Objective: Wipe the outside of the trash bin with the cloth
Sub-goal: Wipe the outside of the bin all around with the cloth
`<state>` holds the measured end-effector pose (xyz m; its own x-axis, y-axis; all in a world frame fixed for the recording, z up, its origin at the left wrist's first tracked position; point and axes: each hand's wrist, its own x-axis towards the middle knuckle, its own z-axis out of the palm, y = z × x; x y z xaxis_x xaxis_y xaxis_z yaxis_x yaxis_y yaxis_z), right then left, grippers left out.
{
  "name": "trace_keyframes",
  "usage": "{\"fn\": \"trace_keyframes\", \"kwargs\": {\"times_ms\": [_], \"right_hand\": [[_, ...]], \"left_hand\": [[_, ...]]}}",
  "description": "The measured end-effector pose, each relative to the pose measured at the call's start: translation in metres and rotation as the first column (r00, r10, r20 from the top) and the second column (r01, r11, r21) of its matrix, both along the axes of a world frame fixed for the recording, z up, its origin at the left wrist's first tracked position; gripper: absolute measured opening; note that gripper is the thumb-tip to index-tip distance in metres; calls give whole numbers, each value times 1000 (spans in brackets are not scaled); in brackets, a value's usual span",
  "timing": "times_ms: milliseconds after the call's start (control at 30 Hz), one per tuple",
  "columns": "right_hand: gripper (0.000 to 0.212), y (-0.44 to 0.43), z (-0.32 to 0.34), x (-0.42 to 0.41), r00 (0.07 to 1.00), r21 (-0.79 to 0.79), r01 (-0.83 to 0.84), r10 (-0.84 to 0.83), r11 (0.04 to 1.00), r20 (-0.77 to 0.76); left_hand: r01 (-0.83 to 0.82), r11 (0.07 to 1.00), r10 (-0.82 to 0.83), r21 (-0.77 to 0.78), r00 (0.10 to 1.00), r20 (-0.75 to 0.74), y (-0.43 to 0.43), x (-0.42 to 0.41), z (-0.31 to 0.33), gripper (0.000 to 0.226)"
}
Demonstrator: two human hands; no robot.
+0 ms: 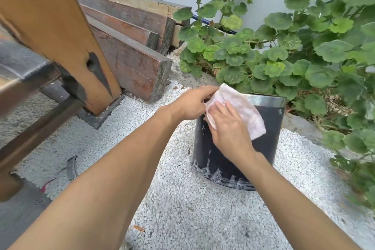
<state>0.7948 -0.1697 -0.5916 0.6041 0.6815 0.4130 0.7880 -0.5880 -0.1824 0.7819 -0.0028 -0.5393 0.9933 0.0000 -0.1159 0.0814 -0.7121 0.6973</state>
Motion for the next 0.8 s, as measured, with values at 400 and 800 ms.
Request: {"fn": "trace_keyframes", "kwargs": {"times_ms": [400,800], "right_hand": [[33,0,-63,-66,982,-480,-169,103,861,-160],[43,-35,57,-28,691,-108,157,-187,982,-698]], "left_hand": [[44,984,-52,173,998,47,6,6,-26,91],[15,987,-40,159,987,155,4,8,-24,48]]}}
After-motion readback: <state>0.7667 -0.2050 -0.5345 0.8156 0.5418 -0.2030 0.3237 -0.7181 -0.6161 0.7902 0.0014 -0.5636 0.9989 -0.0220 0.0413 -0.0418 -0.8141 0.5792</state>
